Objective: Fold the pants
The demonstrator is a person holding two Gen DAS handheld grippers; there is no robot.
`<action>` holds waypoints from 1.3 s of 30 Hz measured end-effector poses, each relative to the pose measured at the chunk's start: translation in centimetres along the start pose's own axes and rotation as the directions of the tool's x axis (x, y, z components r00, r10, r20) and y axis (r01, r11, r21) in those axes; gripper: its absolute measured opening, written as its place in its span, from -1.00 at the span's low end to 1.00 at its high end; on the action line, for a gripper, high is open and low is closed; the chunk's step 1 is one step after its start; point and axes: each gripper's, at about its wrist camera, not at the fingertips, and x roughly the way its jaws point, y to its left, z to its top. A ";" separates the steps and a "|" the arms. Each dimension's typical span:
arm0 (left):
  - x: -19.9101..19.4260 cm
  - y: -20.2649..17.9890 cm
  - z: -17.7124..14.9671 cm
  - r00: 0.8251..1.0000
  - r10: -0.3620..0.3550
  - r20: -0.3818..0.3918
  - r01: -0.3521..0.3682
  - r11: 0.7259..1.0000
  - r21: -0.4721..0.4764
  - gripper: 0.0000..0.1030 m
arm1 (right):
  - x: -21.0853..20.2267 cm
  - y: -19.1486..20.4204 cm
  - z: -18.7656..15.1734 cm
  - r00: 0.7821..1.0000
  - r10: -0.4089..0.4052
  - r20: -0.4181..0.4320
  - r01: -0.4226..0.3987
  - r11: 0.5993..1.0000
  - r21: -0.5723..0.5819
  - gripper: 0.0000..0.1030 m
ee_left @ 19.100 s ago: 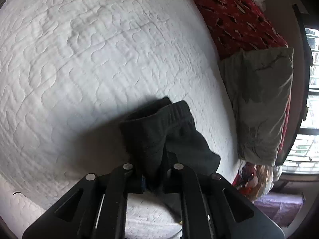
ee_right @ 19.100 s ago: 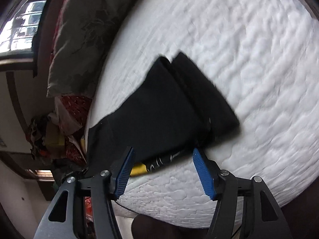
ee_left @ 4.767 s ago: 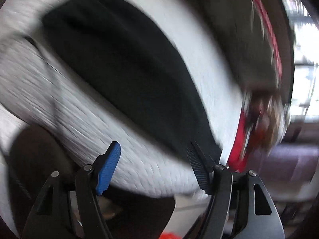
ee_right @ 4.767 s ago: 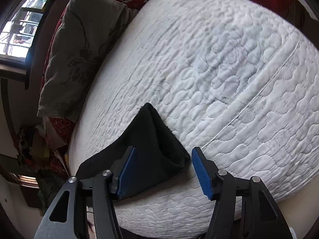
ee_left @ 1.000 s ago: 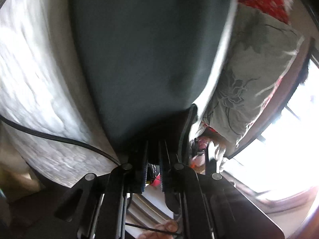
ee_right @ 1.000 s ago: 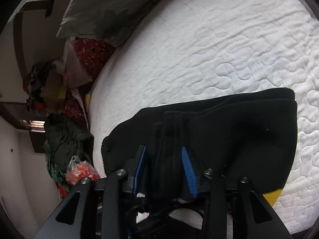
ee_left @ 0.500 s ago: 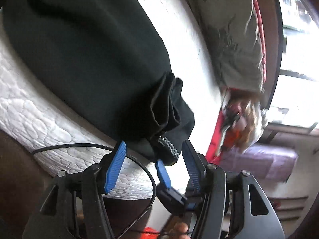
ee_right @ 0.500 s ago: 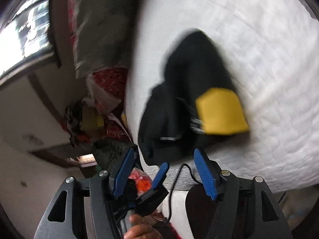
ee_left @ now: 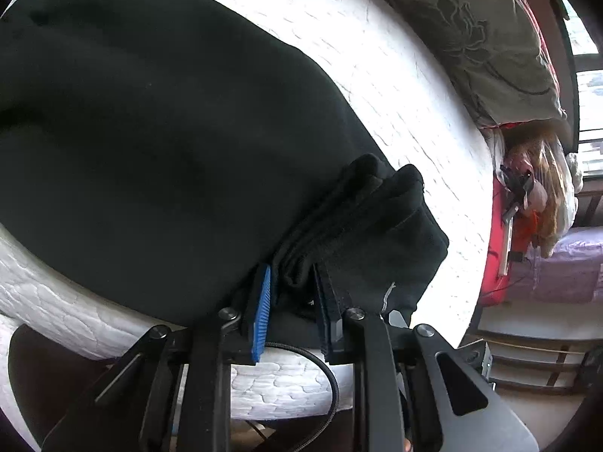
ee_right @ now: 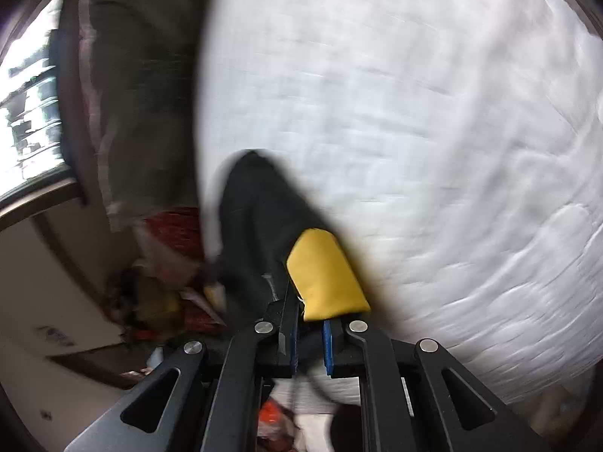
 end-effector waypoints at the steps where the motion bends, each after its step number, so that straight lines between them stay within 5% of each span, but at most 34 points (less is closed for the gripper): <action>1: -0.1 0.3 0.0 1.000 -0.017 -0.023 0.017 1.000 -0.010 -0.61 | 0.1 -0.2 0.2 1.000 0.014 0.000 -0.014 1.000 -0.004 -0.87; 7: -2.5 1.8 -1.1 0.993 -0.098 -0.072 0.095 0.995 -0.040 -0.55 | -1.6 1.6 -0.4 0.998 -0.019 -0.063 0.017 0.999 -0.035 -0.41; 9: -3.4 2.8 -1.8 0.991 -0.114 -0.070 0.109 0.992 -0.064 -0.33 | -2.9 2.7 -1.1 0.998 0.016 -0.061 -0.020 0.998 -0.053 -0.41; 13: -6.0 5.1 -2.1 0.989 -0.138 -0.051 0.131 0.984 -0.122 -0.28 | -3.7 6.8 -1.9 0.998 0.067 -0.017 -0.069 0.967 -0.245 -0.29; 17: -11.6 8.3 -1.2 0.987 -0.158 0.032 0.162 0.973 -0.164 -0.28 | -1.1 7.2 -0.2 1.000 -0.020 0.018 0.024 0.959 -0.283 -0.29; 19: -14.4 9.7 -0.4 0.984 -0.162 0.080 0.174 0.969 -0.178 -0.08 | -0.2 5.8 0.7 0.997 -0.075 0.017 0.076 0.963 -0.260 -0.49; 21: -17.7 11.5 1.0 0.979 -0.133 0.154 0.161 0.969 -0.186 0.28 | 0.0 5.1 1.0 0.996 -0.083 0.024 0.086 0.960 -0.267 -0.62; 23: -20.7 13.1 2.7 0.976 -0.053 0.210 0.092 0.979 -0.184 0.38 | -0.4 5.6 0.6 0.995 -0.094 0.029 0.099 0.954 -0.284 -0.57; 26: -23.1 14.6 5.0 0.970 0.066 0.235 -0.028 0.987 -0.160 0.39 | -1.1 7.3 -1.1 0.992 -0.121 0.044 0.128 0.920 -0.369 -0.21; 29: -23.2 15.9 6.9 0.954 0.227 0.195 -0.207 0.971 -0.119 0.39 | 0.2 10.6 -4.2 0.990 -0.142 0.017 0.132 0.857 -0.497 -0.10; 33: -21.8 17.3 8.3 0.902 0.407 0.146 -0.409 0.913 -0.019 0.39 | 4.8 14.9 -11.5 0.972 -0.232 -0.045 0.131 0.688 -0.713 -0.07; 36: -21.0 18.5 8.3 0.885 0.444 0.140 -0.452 0.892 0.026 0.39 | 9.1 17.5 -17.1 0.955 -0.291 -0.052 0.120 0.543 -0.831 0.02; 39: -20.6 20.7 8.6 0.903 0.413 0.119 -0.418 0.908 0.016 0.39 | 12.9 18.4 -22.0 0.941 -0.335 -0.048 0.107 0.431 -0.896 0.19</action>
